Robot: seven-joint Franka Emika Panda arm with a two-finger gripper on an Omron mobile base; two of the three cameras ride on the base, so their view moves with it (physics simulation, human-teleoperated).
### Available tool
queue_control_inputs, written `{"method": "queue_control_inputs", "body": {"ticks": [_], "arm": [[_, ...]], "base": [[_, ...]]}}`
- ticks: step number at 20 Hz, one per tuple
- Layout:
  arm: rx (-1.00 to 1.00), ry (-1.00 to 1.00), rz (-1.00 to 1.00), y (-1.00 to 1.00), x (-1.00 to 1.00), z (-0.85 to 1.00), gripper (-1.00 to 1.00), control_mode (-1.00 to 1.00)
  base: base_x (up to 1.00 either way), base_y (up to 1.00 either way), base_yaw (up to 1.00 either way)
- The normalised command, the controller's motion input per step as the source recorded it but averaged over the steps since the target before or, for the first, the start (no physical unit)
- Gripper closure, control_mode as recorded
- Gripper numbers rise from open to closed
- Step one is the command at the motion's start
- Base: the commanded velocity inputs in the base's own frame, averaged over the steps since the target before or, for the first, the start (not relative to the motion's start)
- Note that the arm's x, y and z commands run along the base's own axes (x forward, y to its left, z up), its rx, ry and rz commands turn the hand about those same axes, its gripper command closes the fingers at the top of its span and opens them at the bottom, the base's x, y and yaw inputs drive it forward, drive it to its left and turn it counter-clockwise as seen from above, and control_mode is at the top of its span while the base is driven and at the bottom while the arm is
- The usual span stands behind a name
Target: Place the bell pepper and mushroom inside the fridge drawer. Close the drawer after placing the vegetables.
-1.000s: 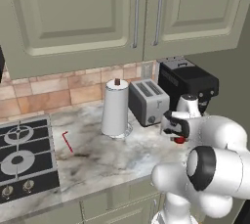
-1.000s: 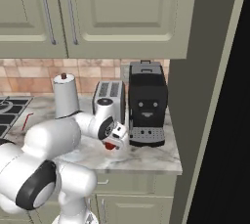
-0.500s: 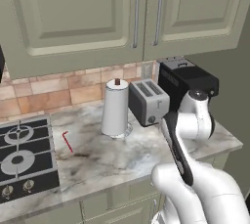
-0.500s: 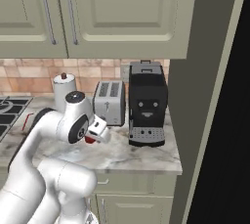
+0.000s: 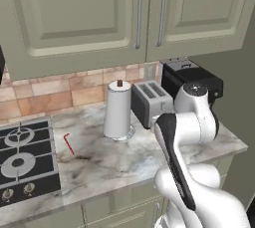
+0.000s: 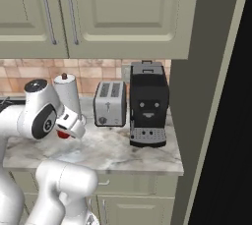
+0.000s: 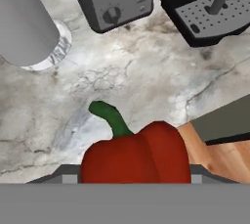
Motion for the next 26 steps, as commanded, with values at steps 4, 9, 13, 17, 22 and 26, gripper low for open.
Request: {"method": "queue_control_inputs", "body": {"ticks": [4, 9, 13, 17, 22, 26], "arm": [[0.00, 0.00, 0.00, 0.00, -0.18, 0.03, 1.00, -1.00], [0.00, 0.00, 0.00, -0.20, -0.15, 0.00, 1.00, -1.00], [0.00, 0.00, 0.00, -0.03, -0.03, -0.02, 1.00, -1.00], [-0.03, 0.00, 0.00, 0.12, 0.00, -0.04, 1.00, -1.00], [-0.02, 0.00, -0.03, 0.10, -0.05, -0.12, 1.00, -1.00], [0.00, 0.00, -0.03, 0.01, -0.07, -0.06, 1.00, 1.00]], "base": [[0.00, 0.00, 0.00], [0.00, 0.00, 0.00], [0.00, 0.00, 0.00], [0.00, 0.00, 0.00], [0.00, 0.00, 0.00], [-0.63, 0.20, -0.12]]}}
